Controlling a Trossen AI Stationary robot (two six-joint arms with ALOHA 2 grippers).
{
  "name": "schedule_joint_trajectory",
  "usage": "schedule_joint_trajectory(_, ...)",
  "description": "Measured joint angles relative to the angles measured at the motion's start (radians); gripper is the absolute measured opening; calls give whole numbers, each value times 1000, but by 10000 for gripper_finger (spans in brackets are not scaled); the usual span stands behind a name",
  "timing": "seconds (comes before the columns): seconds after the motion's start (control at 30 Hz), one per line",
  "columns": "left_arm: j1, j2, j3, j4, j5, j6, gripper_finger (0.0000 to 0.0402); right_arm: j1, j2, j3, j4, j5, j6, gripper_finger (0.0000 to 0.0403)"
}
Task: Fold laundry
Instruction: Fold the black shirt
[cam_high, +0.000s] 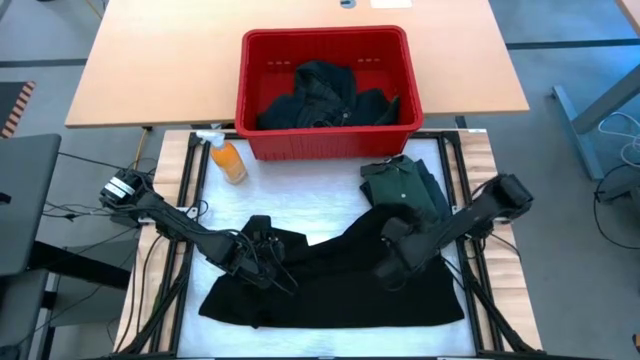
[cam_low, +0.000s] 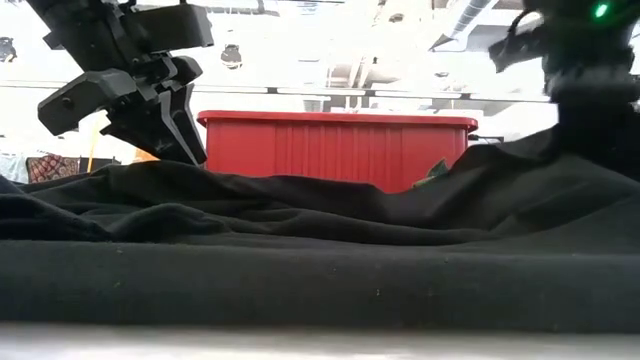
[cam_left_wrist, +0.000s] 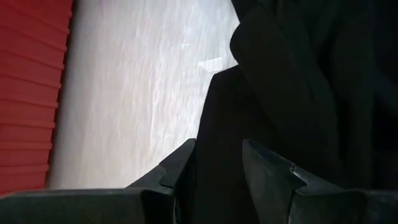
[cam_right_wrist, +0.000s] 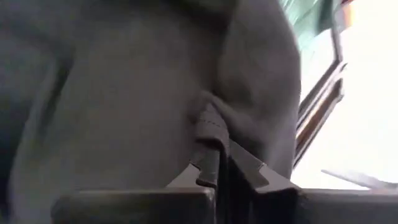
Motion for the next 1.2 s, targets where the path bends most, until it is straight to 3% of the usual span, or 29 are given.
schedule_joint_trajectory(0.13, 9, 0, 0, 0, 0, 0, 118, 5, -123, 0, -4, -127, -39, 21)
schedule_joint_trajectory(0.3, 10, 0, 0, -9, 4, 1, 118, 18, -249, 0, -5, -197, -18, 21)
schedule_joint_trajectory(0.53, 24, 0, 0, -62, 77, 24, 118, 21, -349, 0, -5, -199, -51, 21)
schedule_joint_trajectory(0.77, 64, -51, -45, -34, 82, 47, 118, -5, -415, -2, -3, -160, -55, 21)
schedule_joint_trajectory(0.97, 92, -180, -142, 81, 100, 18, 118, -116, -475, -86, -6, -122, 87, 23)
schedule_joint_trajectory(1.2, 92, -286, -172, 103, 148, -17, 119, -240, -499, -156, -4, -125, -14, 55)
